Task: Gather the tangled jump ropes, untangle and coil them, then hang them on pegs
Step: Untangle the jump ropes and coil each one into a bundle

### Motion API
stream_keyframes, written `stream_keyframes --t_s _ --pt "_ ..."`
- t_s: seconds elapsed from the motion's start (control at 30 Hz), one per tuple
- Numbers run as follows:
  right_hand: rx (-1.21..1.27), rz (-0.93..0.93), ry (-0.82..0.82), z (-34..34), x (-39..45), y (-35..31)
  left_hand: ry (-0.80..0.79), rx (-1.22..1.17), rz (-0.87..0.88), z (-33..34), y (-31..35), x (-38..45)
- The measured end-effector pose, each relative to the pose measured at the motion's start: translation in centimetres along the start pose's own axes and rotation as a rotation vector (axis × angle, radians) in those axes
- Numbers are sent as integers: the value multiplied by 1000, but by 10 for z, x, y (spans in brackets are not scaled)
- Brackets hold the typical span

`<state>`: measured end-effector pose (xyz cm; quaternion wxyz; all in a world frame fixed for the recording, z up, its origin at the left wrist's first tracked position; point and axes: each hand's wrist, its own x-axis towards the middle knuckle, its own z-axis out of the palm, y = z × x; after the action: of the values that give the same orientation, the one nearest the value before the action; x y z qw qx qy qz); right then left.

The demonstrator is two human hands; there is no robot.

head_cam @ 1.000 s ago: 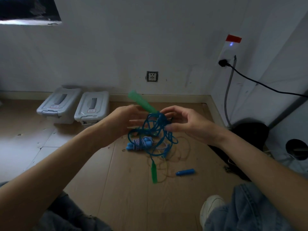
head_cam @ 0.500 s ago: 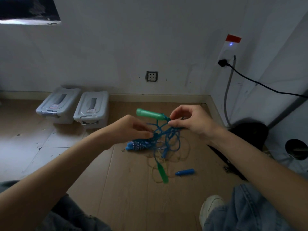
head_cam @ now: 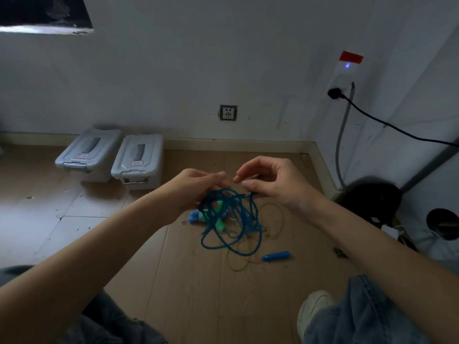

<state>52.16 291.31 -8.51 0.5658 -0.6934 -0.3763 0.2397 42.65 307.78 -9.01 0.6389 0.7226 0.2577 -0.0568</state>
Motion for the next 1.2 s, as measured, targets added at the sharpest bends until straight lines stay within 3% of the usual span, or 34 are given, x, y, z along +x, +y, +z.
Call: stream_keyframes --t_s 0.1,0.2,0.27,0.33,0.4,0.47,0.5,0.63,0.77,0.87,1.0,1.2 --pt "-52 -68 50 -2 5 -4 -106 158 -100 7 -7 -2" --pt "-8 -55 147 -21 9 -11 -278 249 -76 9 -8 -6" --pt "95 -26 237 -36 9 -11 -208 330 18 3 -6 -2" --pt "131 13 222 -45 7 -12 -68 426 89 -4 -6 5" --pt "47 132 -3 -48 4 -12 33 518 112 -12 -10 9" --pt "-161 318 -316 -48 0 -13 116 614 150 -19 -14 10" --pt "-270 365 -388 -46 -1 -11 164 690 193 -22 -14 9" --pt "-463 184 -140 -30 3 -8 277 926 481 -14 -10 0" --pt "-382 156 -249 -4 4 1 259 946 703 3 -5 -3" --pt "-440 73 -173 -3 6 4 208 981 662 2 -5 0" --pt "-265 28 -51 -5 7 5 131 1011 520 1 -9 5" --pt "-6 143 -223 -15 4 1 -4 924 419 -3 -3 5"
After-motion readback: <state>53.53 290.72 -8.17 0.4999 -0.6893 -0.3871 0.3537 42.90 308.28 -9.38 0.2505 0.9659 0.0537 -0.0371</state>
